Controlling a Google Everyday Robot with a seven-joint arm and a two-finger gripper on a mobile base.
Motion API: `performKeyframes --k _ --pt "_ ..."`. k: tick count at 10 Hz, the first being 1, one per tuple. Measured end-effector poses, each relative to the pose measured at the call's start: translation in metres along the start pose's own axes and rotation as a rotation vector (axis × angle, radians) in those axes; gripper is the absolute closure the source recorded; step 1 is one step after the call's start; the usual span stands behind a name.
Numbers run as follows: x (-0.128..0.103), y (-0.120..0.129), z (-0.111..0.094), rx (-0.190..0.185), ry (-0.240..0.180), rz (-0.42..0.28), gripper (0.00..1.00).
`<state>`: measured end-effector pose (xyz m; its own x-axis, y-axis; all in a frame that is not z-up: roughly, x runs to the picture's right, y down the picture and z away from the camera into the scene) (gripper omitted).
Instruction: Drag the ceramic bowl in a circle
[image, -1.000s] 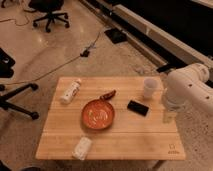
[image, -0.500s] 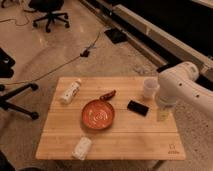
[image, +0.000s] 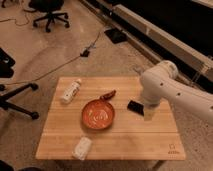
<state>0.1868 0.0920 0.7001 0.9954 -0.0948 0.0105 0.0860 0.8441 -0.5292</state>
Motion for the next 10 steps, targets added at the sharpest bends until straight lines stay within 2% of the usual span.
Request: performKeyframes --k 2,6,8,10 --pt "-0.001 0.000 0.004 -0.016 0.006 -0.032 0.35" --pt "-0.052 -0.008 0.003 -0.024 -0.003 -0.090 0.35" --pt "-0.062 -0.013 0.005 -0.043 -0.001 -0.135 0.35" --pt "-0.085 -0.018 0.006 -0.054 0.001 -0.178 0.35"
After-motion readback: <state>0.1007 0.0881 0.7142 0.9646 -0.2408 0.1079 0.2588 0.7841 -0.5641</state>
